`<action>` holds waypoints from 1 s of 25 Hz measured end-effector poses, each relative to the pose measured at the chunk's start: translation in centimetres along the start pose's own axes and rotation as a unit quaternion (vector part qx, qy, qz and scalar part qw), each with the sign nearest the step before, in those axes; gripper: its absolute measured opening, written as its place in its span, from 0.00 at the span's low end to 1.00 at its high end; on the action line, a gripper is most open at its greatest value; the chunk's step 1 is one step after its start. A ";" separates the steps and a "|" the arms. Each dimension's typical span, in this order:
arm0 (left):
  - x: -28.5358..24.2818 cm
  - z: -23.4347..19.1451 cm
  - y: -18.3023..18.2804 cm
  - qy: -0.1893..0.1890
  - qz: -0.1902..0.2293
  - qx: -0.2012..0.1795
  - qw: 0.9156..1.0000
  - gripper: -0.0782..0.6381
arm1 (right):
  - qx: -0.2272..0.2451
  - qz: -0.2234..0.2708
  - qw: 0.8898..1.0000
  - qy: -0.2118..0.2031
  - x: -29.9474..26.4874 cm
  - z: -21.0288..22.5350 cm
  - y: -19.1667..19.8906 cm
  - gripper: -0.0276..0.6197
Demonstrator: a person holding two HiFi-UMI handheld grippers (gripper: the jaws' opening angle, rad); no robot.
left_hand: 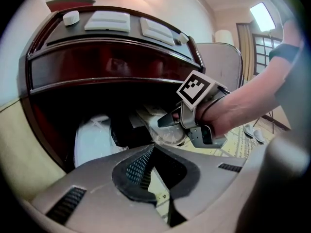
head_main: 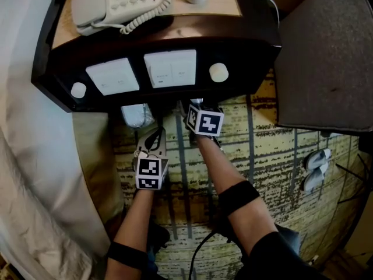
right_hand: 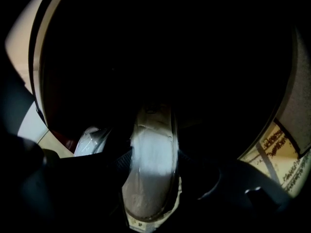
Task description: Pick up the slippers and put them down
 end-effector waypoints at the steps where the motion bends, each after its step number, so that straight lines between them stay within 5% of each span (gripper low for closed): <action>1: 0.0 0.0 0.1 0.001 0.000 0.000 1.000 0.11 | 0.006 0.005 1.000 0.003 0.0 0.0 -0.1 0.51; 6: 0.0 -0.4 0.2 0.000 0.004 0.000 1.000 0.11 | 0.098 0.022 0.994 0.035 0.3 -0.8 -1.9 0.72; 14: 1.0 -0.6 -0.3 -0.002 -0.005 0.012 1.000 0.11 | 0.155 0.022 0.987 0.038 2.8 -3.2 -2.7 0.75; 18: 5.1 -0.5 -2.6 0.001 -0.022 0.016 1.000 0.11 | 0.146 0.006 0.989 0.016 6.8 -5.4 -2.0 0.64; 25: 17.0 -1.5 -10.6 -0.001 -0.053 0.030 0.998 0.11 | 0.148 -0.021 0.989 0.000 19.4 -13.0 -6.0 0.06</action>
Point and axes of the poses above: the fingertips, and each gripper's own axes: x backward along the fingers, z to its right, y out of its underside, the point moved 5 cm from there along x, backward along the fingers, and after that the axes turned 15 degrees about -y, right-handed, at the moved point
